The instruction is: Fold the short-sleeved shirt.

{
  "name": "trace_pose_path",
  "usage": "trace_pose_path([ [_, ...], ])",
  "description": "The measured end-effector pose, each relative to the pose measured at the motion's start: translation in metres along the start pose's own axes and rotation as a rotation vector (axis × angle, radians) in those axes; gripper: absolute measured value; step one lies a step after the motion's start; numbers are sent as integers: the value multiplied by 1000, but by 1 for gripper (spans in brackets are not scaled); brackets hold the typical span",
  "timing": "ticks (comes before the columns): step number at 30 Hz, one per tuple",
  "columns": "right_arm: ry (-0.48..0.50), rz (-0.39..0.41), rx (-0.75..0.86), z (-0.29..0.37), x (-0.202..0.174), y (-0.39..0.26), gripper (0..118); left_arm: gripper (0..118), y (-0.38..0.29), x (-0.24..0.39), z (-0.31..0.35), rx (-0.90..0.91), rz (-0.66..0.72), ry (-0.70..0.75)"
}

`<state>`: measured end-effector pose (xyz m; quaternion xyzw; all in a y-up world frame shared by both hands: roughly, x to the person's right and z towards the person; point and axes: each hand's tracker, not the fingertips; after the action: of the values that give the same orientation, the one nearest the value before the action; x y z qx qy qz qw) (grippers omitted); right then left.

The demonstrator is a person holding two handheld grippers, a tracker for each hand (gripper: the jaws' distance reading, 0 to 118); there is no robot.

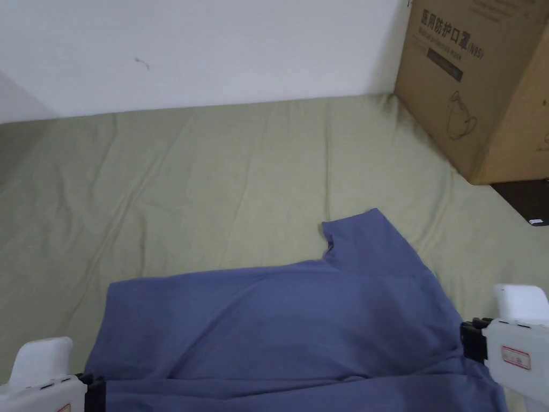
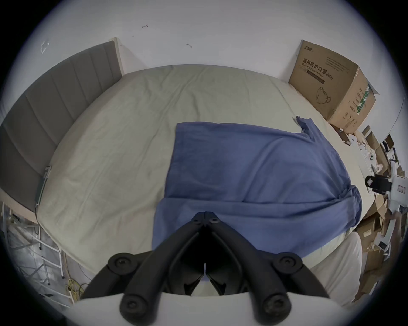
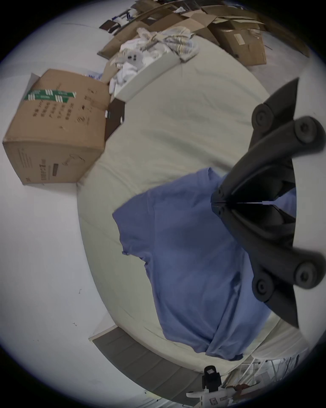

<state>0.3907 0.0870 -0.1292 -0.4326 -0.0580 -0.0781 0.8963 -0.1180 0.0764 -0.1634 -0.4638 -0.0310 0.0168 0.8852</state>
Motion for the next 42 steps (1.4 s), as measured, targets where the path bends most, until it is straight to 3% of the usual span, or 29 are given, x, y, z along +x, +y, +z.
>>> trace_pose_path([
  [5, 32, -23, 24, -45, 6, 51, 1, 0, 20, 8, -24, -26, -32, -2],
  [6, 36, -24, 18, -59, 9, 67, 9, 0, 24, 9, -28, -29, -30, -2],
  [7, 29, -28, 7, -73, 11, 82, 31, 0, 27, 9, -31, -32, -28, -9],
  [8, 16, -31, -18, -90, 13, 96, 64, 0, 31, 9, -36, -41, -26, -18],
  [9, 31, -22, -51, -110, 16, 109, 69, 0, 33, 10, -40, -42, -25, -19],
  [14, 12, -68, -199, -185, 26, 143, 65, 0, 45, 12, -55, -51, -27, -18],
  [16, 13, -23, -202, -199, 25, 142, 43, 0, 49, 9, -60, -50, -22, -16],
  [17, -17, 10, -236, -203, 20, 139, 23, 0, 51, 7, -62, -52, -18, -15],
  [19, -4, 56, -263, -210, 13, 133, 10, 2, 55, 2, -67, -56, -6, -22],
  [21, -17, 67, -244, -206, 4, 133, 4, 38, 60, -3, -71, -54, 17, -30],
  [22, -9, 70, -238, -205, 3, 133, 4, 49, 63, -4, -72, -55, 20, -27],
  [23, 21, 75, -248, -205, 2, 135, 4, 49, 69, -7, -75, -57, 24, -25],
  [24, 17, 74, -248, -205, 1, 136, 4, 81, 74, -9, -78, -55, 28, -25],
  [25, 13, 76, -247, -202, -2, 137, 4, 103, 78, -10, -81, -41, 34, -30],
  [26, 22, 84, -250, -201, -3, 138, 4, 111, 85, -11, -82, -13, 47, -30],
  [33, 12, 96, -218, -181, -1, 146, 4, 109, 146, -30, -152, -42, 155, 5],
  [36, 18, 64, -209, -175, 7, 150, 4, 108, 162, -32, -192, -86, 177, 39],
  [37, 29, 50, -207, -175, 9, 151, 4, 104, 163, -30, -201, -81, 173, 64],
  [39, 35, 42, -208, -174, 10, 151, 4, 66, 160, -24, -214, -87, 153, 93],
  [42, 37, 51, -208, -175, 9, 152, 4, 61, 158, -12, -209, -96, 65, 119],
])
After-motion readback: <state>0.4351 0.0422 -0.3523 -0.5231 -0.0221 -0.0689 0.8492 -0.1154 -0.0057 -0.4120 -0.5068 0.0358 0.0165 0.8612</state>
